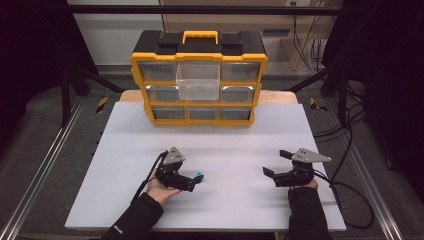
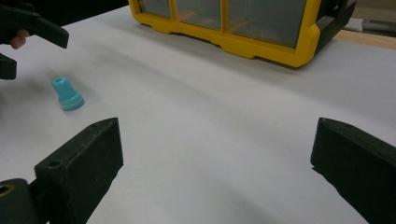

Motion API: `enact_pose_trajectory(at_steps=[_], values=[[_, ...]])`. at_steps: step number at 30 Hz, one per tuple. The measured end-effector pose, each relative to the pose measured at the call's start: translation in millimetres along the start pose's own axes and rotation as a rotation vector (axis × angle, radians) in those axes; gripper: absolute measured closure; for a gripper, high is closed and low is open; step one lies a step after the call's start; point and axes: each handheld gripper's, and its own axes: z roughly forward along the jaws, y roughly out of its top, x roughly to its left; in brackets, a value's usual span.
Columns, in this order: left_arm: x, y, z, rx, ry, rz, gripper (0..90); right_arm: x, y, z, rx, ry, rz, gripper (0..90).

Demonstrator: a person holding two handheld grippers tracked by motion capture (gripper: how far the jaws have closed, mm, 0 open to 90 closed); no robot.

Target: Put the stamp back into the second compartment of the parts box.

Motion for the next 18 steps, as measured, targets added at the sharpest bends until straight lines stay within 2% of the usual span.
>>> enact_pose_trajectory(at_steps=[18], values=[[-5.4, -2.2, 9.0, 0.053, -0.006, 0.006, 13.2, 0.4, -0.3, 0.5, 0.004, 0.001, 0.001, 2.7]])
